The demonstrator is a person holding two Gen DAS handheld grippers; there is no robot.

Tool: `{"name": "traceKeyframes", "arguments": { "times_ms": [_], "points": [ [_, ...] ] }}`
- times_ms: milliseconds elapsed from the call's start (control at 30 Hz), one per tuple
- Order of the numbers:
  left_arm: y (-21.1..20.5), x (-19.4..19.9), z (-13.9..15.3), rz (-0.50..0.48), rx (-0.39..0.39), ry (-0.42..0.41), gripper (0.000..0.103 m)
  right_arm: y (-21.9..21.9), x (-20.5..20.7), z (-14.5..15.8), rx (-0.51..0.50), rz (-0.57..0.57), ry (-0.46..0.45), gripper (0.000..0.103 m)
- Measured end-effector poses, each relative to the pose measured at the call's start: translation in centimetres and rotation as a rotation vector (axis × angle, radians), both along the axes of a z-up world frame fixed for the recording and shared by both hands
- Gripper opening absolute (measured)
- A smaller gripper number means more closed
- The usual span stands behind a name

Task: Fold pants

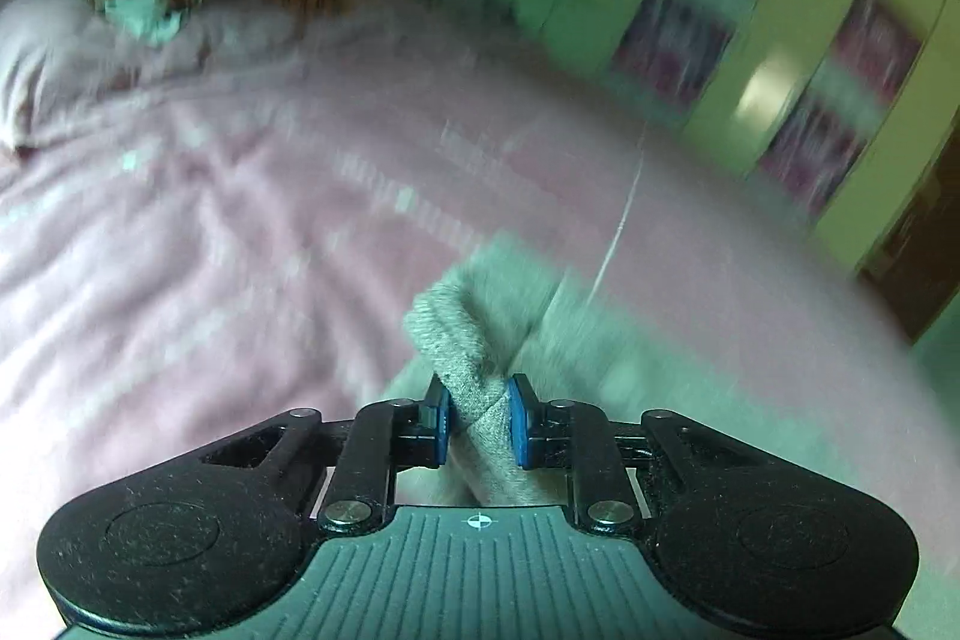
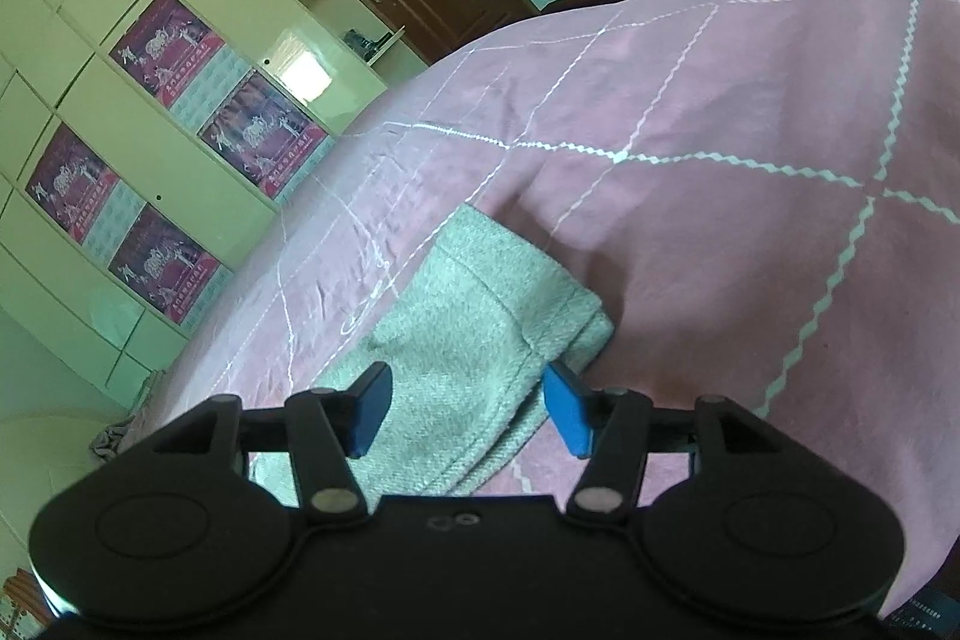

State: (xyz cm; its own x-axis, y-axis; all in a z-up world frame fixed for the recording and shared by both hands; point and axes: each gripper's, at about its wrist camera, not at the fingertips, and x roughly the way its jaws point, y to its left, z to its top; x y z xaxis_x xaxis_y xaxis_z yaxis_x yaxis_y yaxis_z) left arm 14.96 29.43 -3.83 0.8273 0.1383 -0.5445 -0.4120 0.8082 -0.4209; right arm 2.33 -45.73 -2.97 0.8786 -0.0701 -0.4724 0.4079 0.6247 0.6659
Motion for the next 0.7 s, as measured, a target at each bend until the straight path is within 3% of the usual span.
{"name": "traceKeyframes", "arguments": {
  "times_ms": [33,133,267,367,400,533,633,700],
  "points": [
    [0.1,0.0,0.1,0.015,-0.002,-0.002,0.019,0.1,0.0,0.0,-0.007,0.002,0.003,0.057],
    [-0.2,1.7,-1.9,-0.011,0.021,0.155,0.02,0.0,-0.1,0.1,-0.012,0.0,0.003,0.056],
    [-0.7,-0.1,-0.8,-0.013,0.027,0.093,0.029,-0.5,-0.8,0.1,0.041,-0.032,0.013,0.056],
    [-2.0,-1.5,-0.1,-0.035,0.081,0.081,0.053,-1.1,-2.4,0.0,0.102,-0.067,-0.017,0.057],
    [-2.3,-1.3,-0.3,-0.054,0.099,0.098,0.059,-1.4,-2.9,-0.2,0.125,-0.081,-0.032,0.057],
    [-3.8,0.5,-2.4,-0.133,0.12,0.236,0.061,-2.6,-3.1,-1.5,0.206,-0.124,-0.026,0.056],
    [-4.0,1.0,-3.2,-0.106,0.102,0.212,0.07,-3.1,-1.0,-2.0,0.196,-0.077,0.017,0.053],
    [-4.3,1.2,-3.3,-0.099,0.125,0.216,0.071,-2.7,0.9,-1.7,0.111,-0.013,0.056,0.013]
  ]
}}
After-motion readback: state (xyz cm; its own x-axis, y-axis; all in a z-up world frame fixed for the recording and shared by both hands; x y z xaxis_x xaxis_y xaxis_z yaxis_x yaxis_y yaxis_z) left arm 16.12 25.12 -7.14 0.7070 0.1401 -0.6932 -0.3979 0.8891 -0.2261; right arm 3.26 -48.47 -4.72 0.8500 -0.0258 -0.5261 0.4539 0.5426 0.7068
